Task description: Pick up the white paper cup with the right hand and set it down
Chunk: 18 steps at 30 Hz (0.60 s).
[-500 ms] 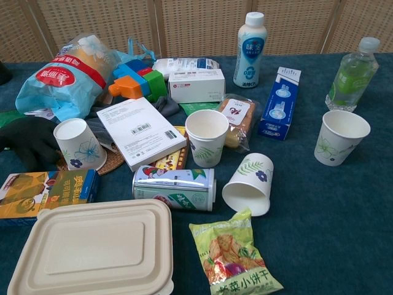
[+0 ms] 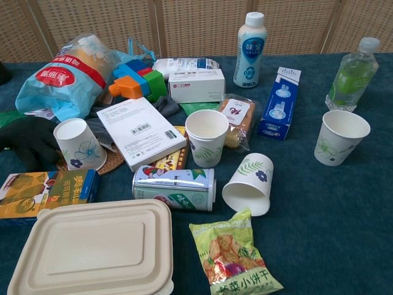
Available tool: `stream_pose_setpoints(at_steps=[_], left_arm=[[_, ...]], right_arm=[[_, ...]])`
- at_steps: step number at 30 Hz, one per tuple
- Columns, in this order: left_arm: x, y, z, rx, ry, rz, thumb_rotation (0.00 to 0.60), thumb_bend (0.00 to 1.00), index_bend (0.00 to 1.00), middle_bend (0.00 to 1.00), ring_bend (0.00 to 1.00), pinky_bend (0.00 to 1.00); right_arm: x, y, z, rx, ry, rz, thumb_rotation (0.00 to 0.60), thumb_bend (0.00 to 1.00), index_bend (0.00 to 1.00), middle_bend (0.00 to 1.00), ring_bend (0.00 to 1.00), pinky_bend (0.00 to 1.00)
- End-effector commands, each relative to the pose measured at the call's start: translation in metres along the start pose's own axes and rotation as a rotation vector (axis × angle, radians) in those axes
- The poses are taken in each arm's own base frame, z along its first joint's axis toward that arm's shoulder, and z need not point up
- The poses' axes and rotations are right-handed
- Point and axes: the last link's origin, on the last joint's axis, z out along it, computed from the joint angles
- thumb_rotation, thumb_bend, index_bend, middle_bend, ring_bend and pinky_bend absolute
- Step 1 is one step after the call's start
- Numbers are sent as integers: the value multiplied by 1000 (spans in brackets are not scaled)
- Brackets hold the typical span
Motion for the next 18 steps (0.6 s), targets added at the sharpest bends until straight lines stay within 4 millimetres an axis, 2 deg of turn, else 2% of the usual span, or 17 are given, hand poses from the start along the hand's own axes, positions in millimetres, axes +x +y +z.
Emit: stream_pose_setpoints(at_steps=[1, 18], left_arm=[[3, 1, 0, -6, 7, 2, 600, 449, 0, 62, 0, 0], [15, 7, -1, -39, 17, 21, 600, 449, 0, 60, 0, 0]], right_arm=[[1, -5, 4, 30, -1, -3, 600, 448, 0, 0, 0, 0], [-14, -57, 40, 151, -105, -88, 600, 445, 0, 0, 0, 0]])
